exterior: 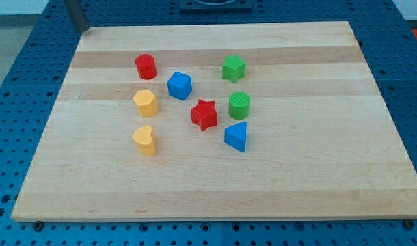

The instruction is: Push the yellow hexagon into the yellow heart

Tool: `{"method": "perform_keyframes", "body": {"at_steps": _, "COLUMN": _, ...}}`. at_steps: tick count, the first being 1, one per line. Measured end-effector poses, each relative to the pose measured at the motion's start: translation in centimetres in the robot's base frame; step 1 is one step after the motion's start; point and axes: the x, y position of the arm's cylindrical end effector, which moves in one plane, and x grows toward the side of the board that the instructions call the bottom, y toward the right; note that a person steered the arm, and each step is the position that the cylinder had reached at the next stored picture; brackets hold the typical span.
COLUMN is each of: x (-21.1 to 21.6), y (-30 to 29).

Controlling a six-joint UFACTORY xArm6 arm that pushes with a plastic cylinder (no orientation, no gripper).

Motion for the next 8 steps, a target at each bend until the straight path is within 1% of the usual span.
{"method": "perform_keyframes", "body": {"at_steps": 1, "x": 4.5, "y": 0.3}}
{"method": "perform_keyframes", "body": {"at_steps": 2, "x": 11.3, "y": 0.6}}
{"method": "perform_keyframes", "body": {"at_steps": 3, "x": 11.2, "y": 1.4}}
{"method": "perform_keyframes", "body": {"at_steps": 4, "x": 11.2, "y": 8.8}}
{"method": "perform_keyframes", "body": {"at_steps": 5, "x": 11.5, "y": 10.3}}
{"method": "perform_keyframes", "body": {"at_steps": 6, "x": 16.5, "y": 11.6}}
{"method": "perform_keyframes", "body": {"at_steps": 8, "x": 17.9, "y": 16.4}}
